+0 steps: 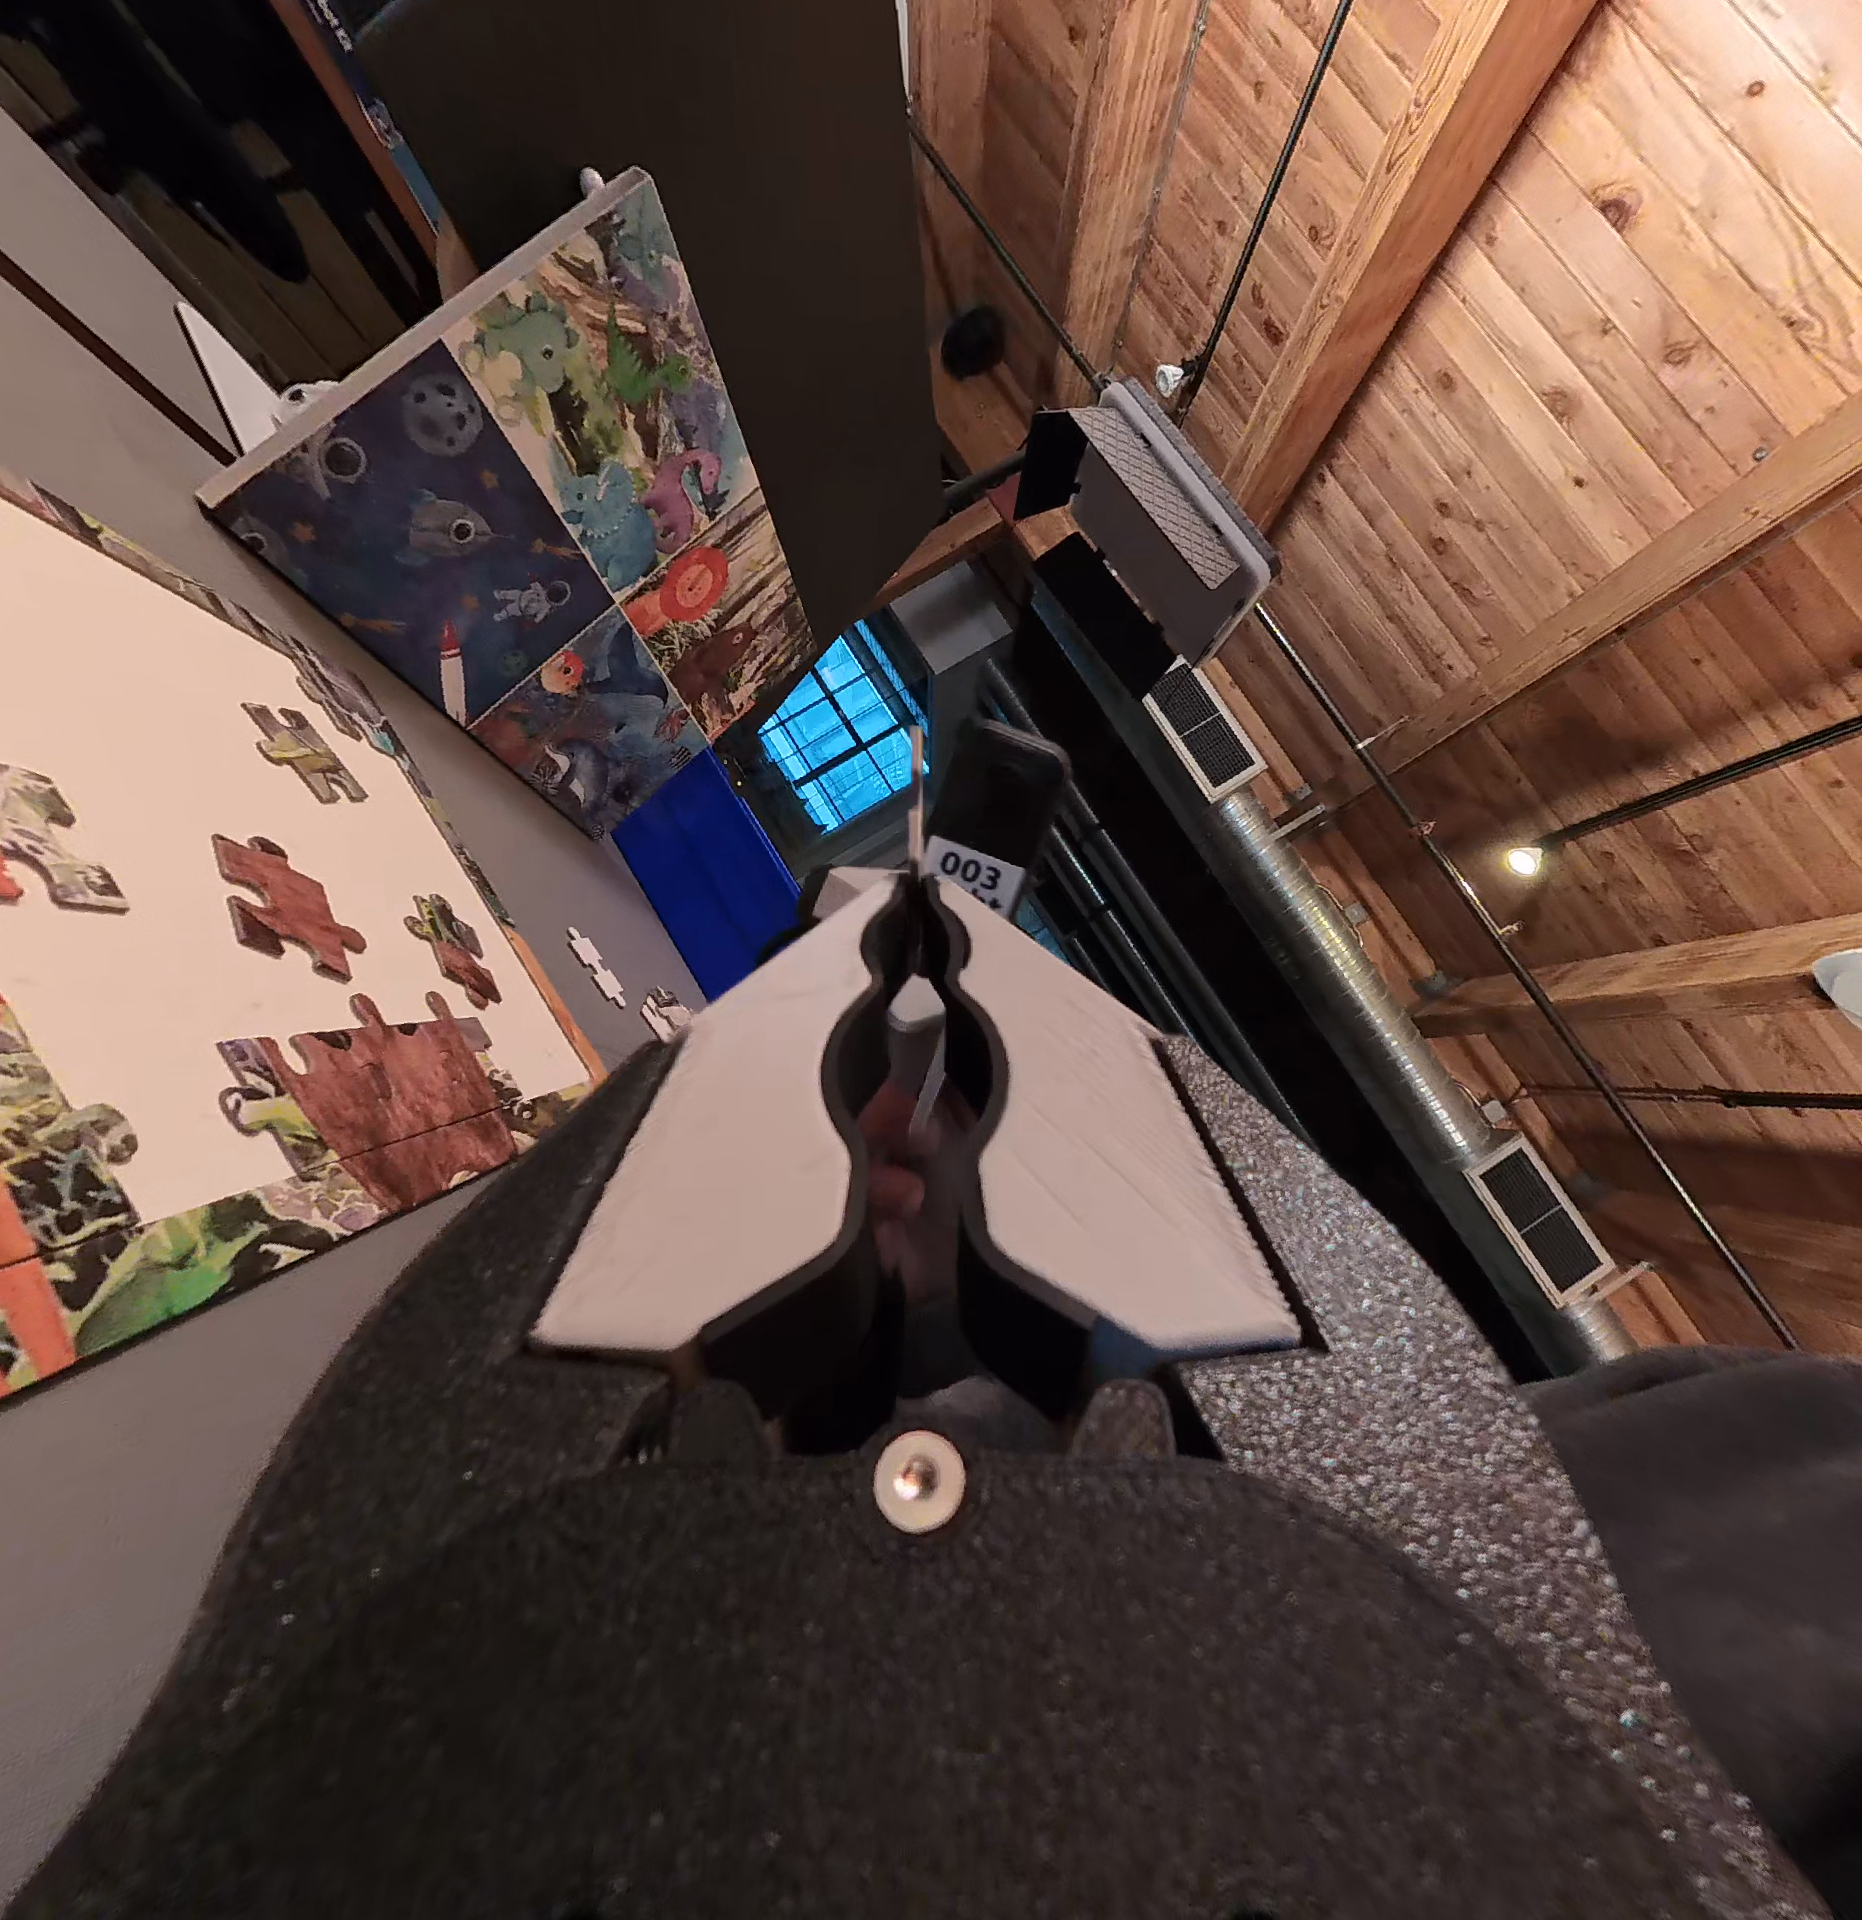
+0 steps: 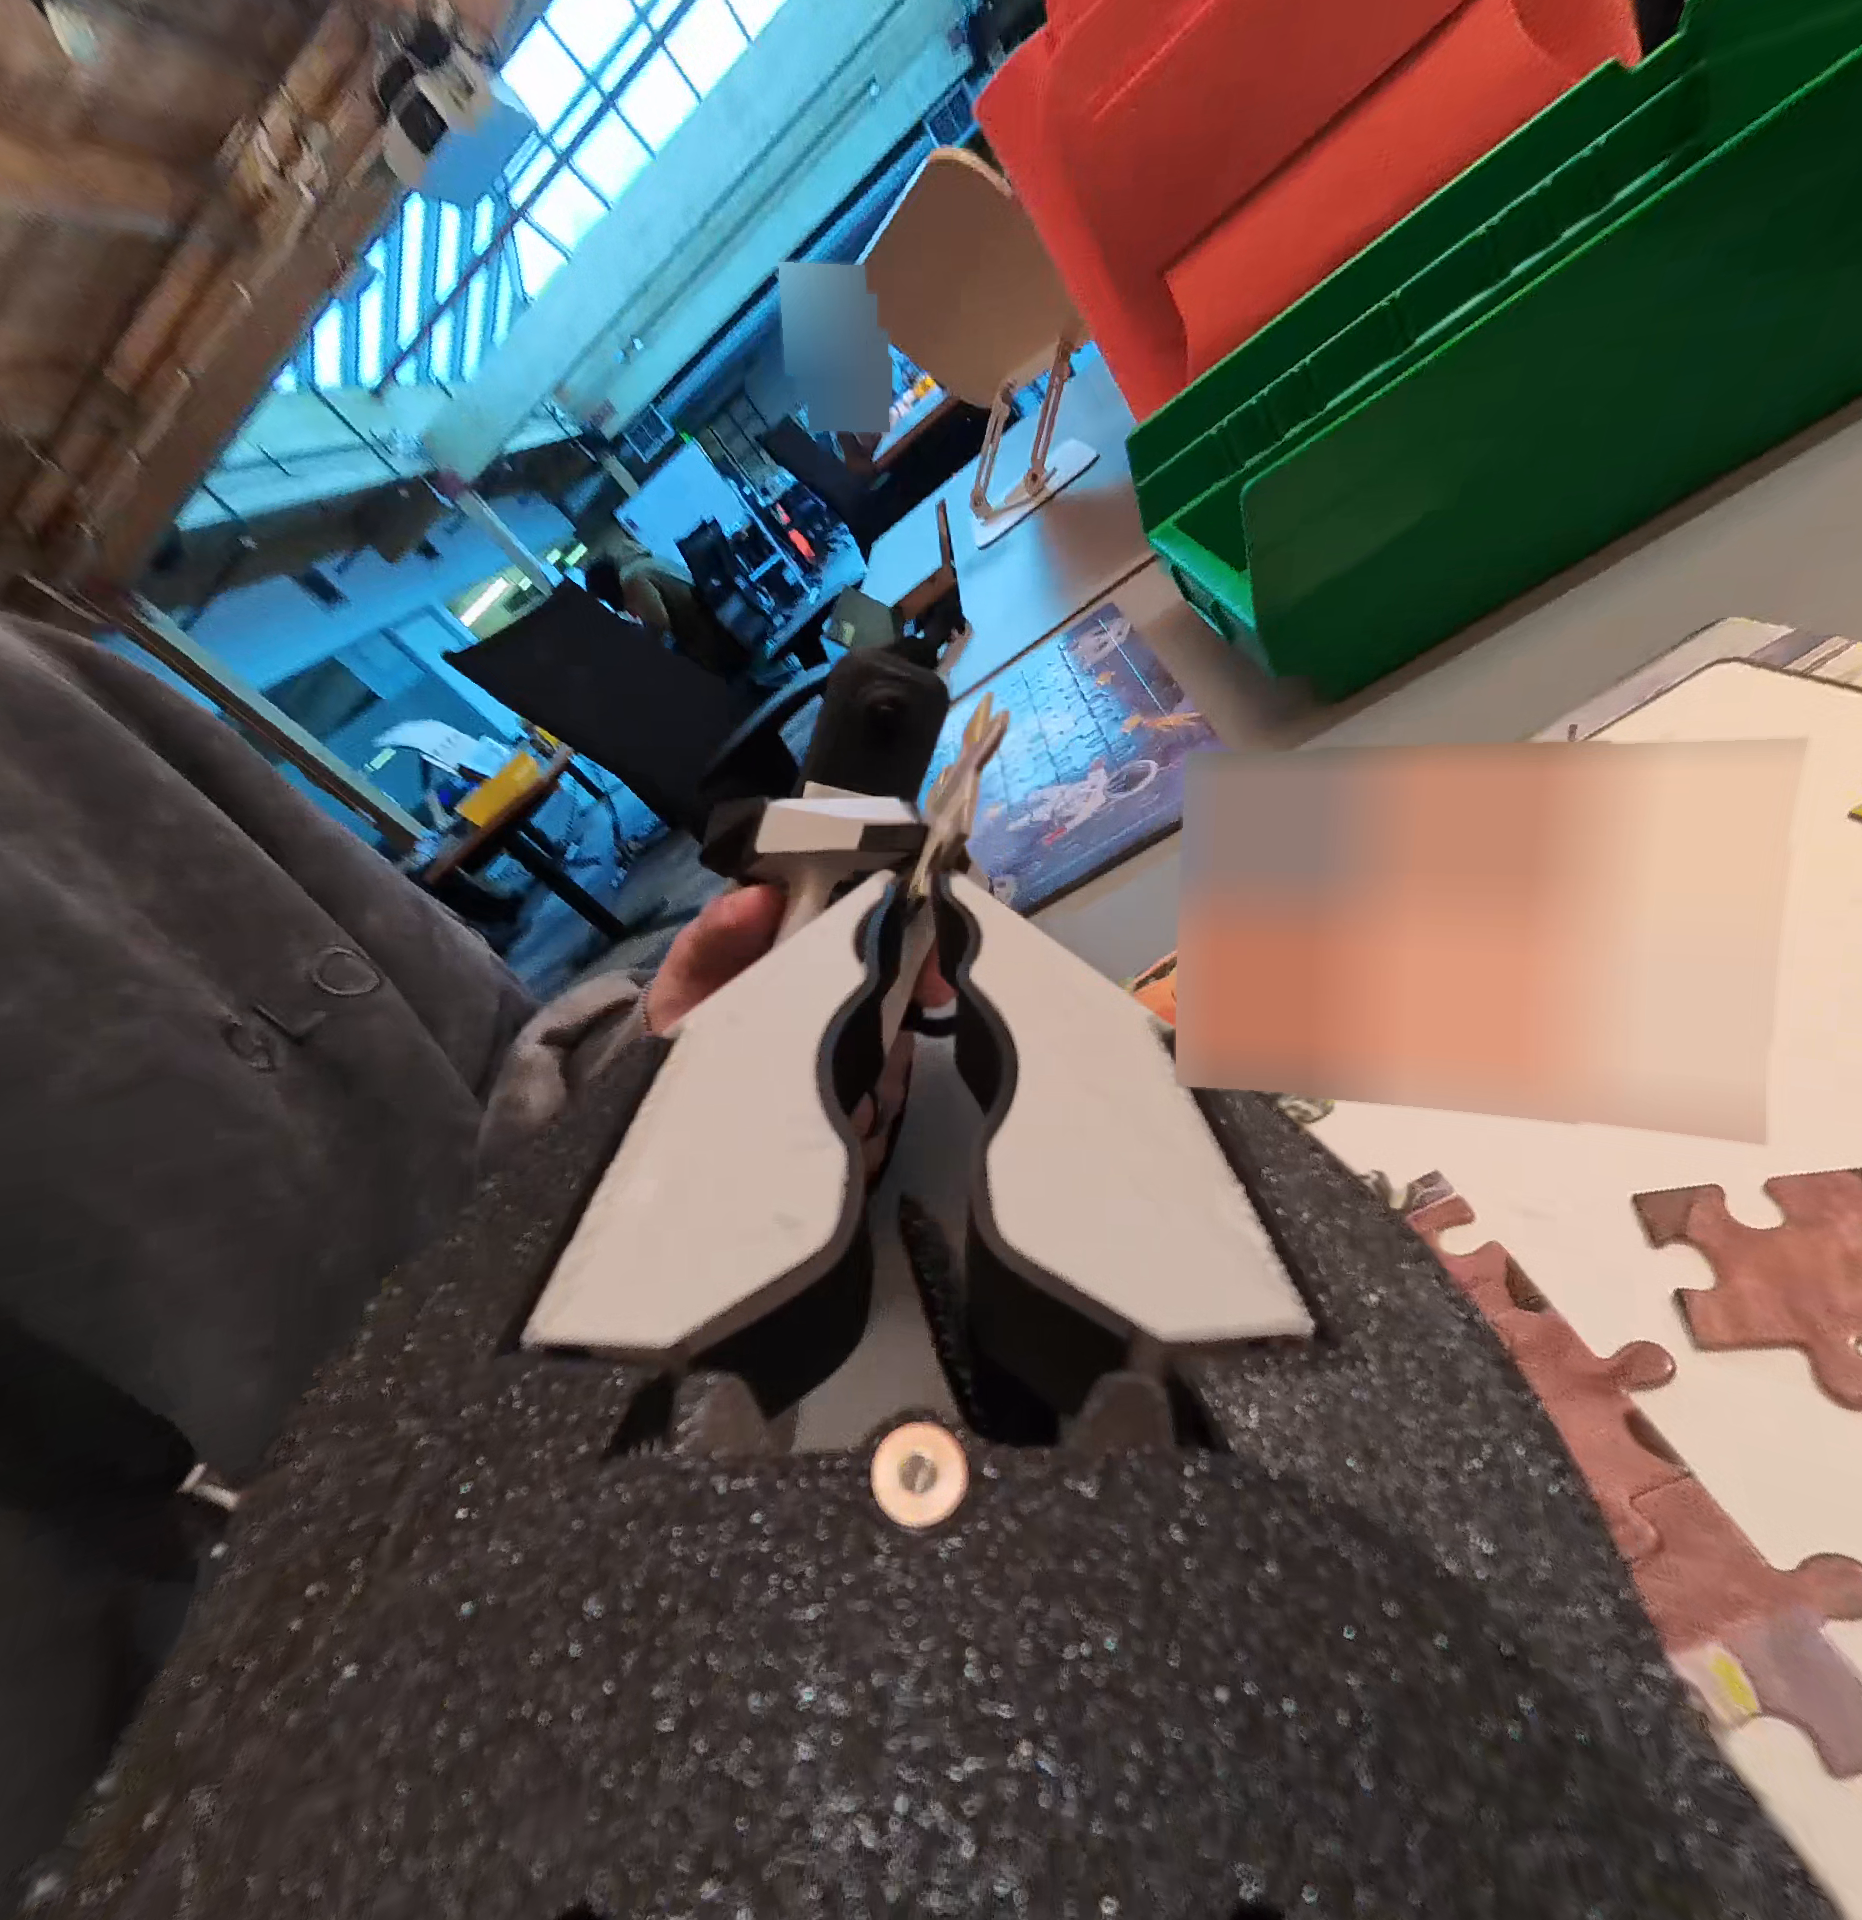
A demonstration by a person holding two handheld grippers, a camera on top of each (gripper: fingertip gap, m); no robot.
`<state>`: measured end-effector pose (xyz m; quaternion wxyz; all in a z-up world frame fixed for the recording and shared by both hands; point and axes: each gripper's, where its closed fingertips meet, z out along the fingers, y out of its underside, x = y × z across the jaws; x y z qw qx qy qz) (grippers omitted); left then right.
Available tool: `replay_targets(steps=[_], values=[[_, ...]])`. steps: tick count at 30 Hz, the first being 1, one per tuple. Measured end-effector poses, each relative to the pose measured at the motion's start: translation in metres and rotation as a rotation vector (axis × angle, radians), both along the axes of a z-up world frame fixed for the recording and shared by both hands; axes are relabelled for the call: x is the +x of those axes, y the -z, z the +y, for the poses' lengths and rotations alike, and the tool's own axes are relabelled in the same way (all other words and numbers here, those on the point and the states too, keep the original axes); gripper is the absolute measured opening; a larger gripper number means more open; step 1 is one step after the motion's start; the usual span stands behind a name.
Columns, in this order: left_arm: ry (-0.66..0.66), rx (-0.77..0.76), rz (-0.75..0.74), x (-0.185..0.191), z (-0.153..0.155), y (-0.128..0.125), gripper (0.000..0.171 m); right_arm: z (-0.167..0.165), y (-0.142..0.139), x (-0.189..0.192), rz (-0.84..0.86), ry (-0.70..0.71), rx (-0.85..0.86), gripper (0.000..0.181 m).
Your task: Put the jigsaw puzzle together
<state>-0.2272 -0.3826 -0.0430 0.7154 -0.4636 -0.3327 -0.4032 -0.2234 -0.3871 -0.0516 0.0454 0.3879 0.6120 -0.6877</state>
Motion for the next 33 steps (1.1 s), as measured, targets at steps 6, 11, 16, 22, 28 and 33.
replay_targets(steps=[6, 11, 16, 22, 28, 33], values=[[0.017, -0.017, -0.004, 0.003, 0.003, 0.002, 0.003, 0.008, -0.002, -0.002, -0.052, -0.004, -0.078, 0.002], [-0.108, -0.103, -0.037, -0.019, -0.004, 0.016, 0.028, 0.04, 0.023, -0.044, -0.269, 0.083, -0.021, 0.001], [-0.16, -0.162, 0.059, -0.018, -0.005, 0.014, 0.016, 0.07, 0.074, -0.101, -0.58, 0.12, 0.193, 0.002], [-0.113, -0.148, 0.055, -0.012, -0.001, 0.014, 0.013, 0.064, 0.105, -0.128, -0.7, 0.098, 0.216, 0.002], [-0.085, -0.133, 0.042, -0.009, 0.001, 0.013, 0.012, 0.068, 0.119, -0.131, -0.711, 0.106, 0.278, 0.002], [-0.069, -0.126, 0.033, -0.008, 0.002, 0.013, 0.011, 0.072, 0.13, -0.132, -0.716, 0.126, 0.332, 0.006]])
